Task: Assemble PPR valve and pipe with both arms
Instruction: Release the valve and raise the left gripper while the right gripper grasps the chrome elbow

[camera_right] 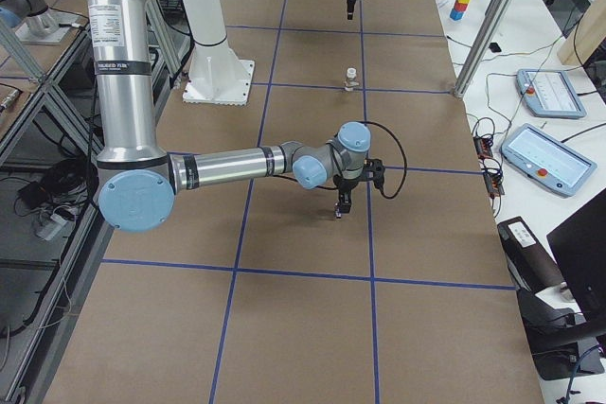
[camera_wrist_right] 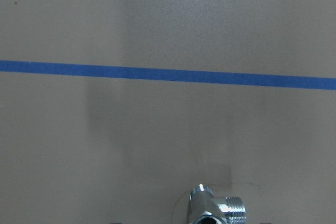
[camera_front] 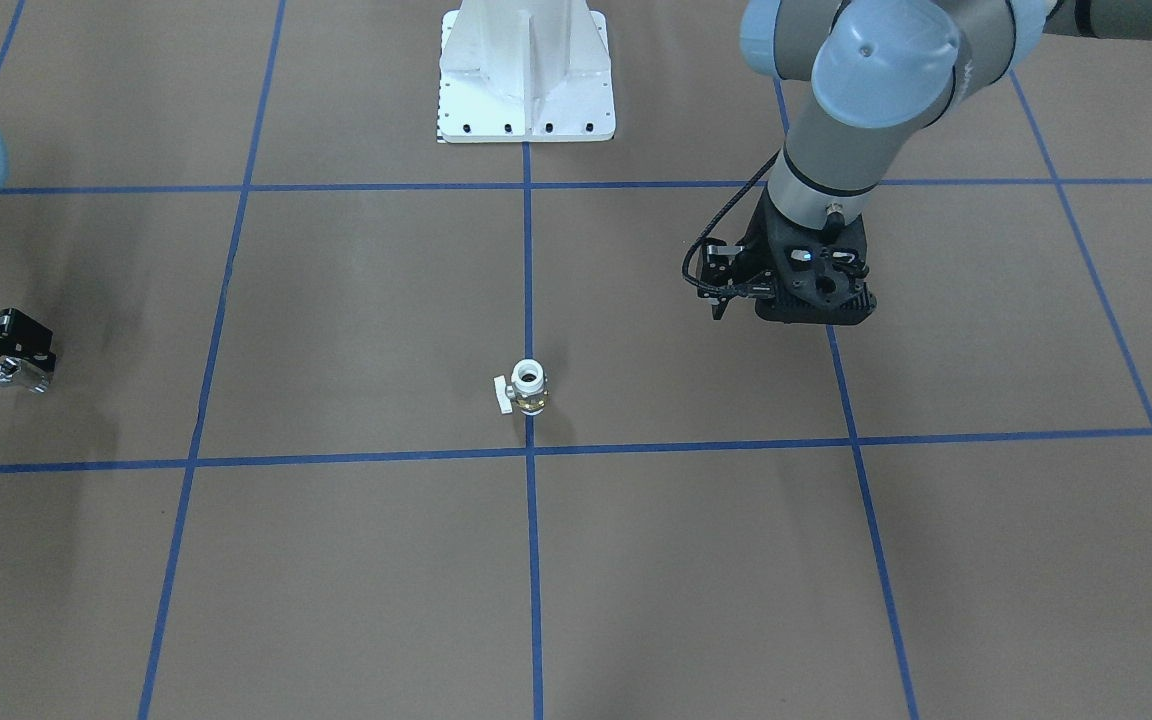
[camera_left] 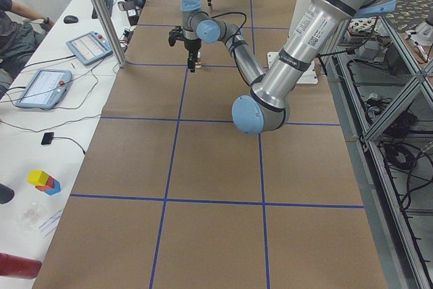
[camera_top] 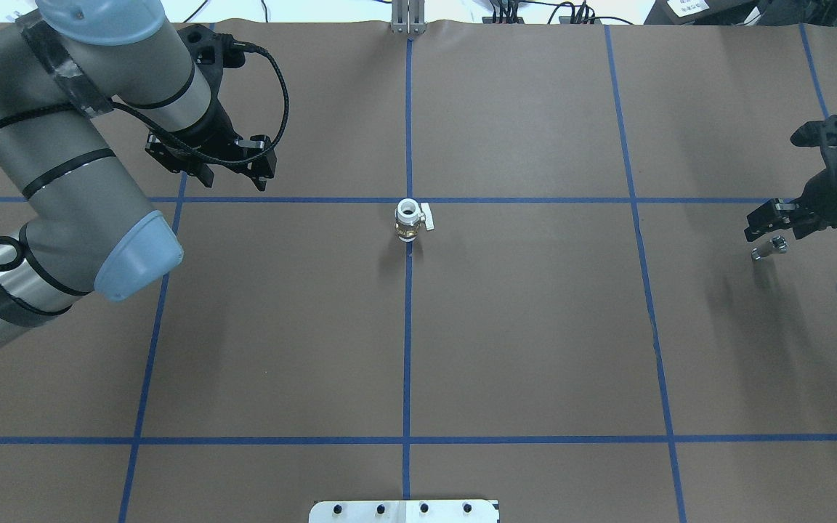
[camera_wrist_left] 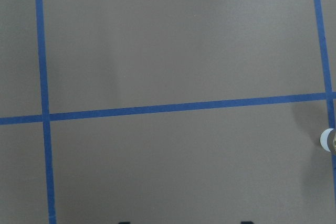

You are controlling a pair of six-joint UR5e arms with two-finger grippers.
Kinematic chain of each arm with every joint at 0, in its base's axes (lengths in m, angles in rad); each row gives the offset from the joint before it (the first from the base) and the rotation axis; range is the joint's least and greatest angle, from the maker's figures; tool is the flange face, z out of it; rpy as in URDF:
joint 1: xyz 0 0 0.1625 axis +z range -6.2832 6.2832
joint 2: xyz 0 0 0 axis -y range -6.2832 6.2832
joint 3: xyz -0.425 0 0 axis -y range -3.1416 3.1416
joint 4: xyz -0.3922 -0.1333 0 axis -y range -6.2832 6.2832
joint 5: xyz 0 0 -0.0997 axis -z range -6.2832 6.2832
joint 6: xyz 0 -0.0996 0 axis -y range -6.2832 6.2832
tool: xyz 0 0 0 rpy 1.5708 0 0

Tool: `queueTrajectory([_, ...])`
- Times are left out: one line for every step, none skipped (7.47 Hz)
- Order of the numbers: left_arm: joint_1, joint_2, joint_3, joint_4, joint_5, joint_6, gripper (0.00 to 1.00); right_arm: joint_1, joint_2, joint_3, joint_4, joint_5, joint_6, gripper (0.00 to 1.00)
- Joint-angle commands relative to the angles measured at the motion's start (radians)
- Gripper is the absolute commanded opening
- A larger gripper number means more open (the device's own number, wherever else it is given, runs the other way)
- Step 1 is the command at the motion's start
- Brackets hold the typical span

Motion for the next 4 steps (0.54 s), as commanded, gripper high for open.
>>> queueTrajectory([0.001,0.001,0.001,0.0,0.001,0.0,0.76,-0.003,0.014,-0.024,0.0,-0.001,-0.003,0.79])
queueTrajectory([0.001,-0.001,0.003,0.0,0.001,0.0,0.76,-0.001,0.012,-0.023,0.0,0.0,-0.006,0.78])
queueTrajectory([0.001,-0.001,0.003,0.0,0.001,0.0,0.76,-0.001,0.006,-0.023,0.0,0.0,-0.006,0.78])
queueTrajectory([0.001,-0.001,0.001,0.0,0.001,0.0,0.76,-0.001,0.006,-0.018,0.0,0.002,-0.006,0.78])
